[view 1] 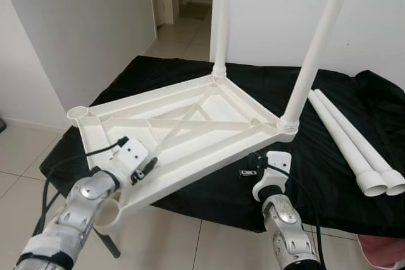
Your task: Building children table
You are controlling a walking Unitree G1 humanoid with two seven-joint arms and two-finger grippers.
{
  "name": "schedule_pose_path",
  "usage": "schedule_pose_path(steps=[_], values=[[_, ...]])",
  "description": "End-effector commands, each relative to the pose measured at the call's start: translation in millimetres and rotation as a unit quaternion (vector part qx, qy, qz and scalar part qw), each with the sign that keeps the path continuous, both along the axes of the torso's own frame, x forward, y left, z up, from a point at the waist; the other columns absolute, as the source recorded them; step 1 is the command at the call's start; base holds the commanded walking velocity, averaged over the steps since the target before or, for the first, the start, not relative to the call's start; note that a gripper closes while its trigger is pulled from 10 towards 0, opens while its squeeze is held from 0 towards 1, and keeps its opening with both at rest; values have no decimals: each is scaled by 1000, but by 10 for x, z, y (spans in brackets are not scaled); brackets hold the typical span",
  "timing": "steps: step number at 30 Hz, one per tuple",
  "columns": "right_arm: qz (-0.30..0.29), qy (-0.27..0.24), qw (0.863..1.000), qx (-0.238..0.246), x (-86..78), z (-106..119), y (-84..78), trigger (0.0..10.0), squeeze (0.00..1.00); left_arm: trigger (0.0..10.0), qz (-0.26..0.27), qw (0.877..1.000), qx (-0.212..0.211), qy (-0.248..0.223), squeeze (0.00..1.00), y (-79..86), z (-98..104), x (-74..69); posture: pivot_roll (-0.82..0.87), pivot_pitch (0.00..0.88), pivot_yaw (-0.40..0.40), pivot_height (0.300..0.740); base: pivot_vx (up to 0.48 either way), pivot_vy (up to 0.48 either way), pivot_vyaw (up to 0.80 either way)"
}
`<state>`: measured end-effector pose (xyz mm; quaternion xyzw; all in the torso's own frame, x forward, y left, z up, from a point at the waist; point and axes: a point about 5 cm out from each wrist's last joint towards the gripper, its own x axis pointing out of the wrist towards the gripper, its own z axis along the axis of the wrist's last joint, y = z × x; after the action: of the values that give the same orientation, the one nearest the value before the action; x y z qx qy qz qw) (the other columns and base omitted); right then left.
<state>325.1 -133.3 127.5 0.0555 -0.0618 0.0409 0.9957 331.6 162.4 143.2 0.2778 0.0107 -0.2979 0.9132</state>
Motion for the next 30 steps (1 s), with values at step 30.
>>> schedule_pose_path(steps=[30], values=[[-23,83,996,24,412,52,-64,10000,0,10000,-221,964,-56,134,0,-946,-9,-404,18,117,42,740,0,0,0]])
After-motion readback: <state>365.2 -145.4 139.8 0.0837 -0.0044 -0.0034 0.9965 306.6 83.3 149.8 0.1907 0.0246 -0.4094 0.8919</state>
